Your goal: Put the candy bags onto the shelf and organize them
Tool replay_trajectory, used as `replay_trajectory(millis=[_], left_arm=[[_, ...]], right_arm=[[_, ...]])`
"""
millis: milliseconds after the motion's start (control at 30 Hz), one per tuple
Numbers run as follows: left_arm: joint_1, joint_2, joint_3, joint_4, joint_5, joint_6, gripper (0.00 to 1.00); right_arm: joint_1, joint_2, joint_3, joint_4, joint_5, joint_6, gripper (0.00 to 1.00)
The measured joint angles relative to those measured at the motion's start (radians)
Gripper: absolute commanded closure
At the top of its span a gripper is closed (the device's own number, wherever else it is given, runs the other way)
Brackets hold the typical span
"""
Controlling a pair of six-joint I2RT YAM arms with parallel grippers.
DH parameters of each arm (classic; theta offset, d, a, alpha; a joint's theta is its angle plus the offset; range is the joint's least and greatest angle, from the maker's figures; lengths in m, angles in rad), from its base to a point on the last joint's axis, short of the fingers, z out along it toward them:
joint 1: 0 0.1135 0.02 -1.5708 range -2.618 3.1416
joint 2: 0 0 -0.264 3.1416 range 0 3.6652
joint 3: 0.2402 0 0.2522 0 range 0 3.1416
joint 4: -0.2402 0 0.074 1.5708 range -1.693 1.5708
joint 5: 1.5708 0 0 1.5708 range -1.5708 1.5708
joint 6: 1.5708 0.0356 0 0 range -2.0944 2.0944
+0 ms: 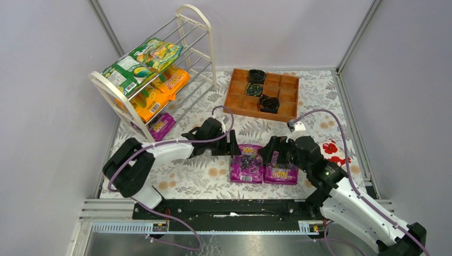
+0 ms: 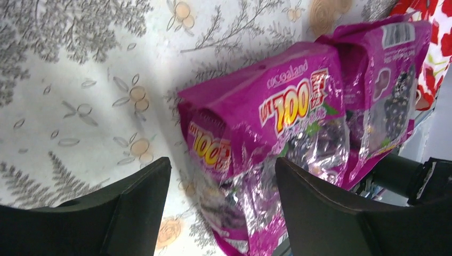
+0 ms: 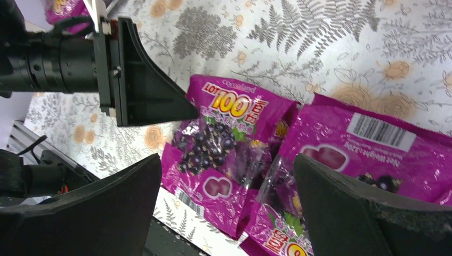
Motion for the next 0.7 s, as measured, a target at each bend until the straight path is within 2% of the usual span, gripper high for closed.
replay_trajectory(millis=[300,567,633,700], left_arm=[[-0.002,0.087,0.055,0.070,-0.003,-0.037,0.54],[-0.006,0.068,0.054,0.076,-0.043,-0.061,0.93],[-0.005,0.039,0.046,0.076,-0.055,-0.069,0.99],[0.003,0.000,0.037,0.074,-0.064,-0.080,1.00]], right_arm=[[0.000,-0.035,-0.017,-0.055,0.013,0.000,0.00],[0.000,0.026,-0.032,-0.034,-0.047,0.022,0.00],[0.000,0.057,-0.046,-0.005,-0.079,0.037,0.00],[0.000,0.094,-0.058,0.032,-0.118,0.056,0.00]])
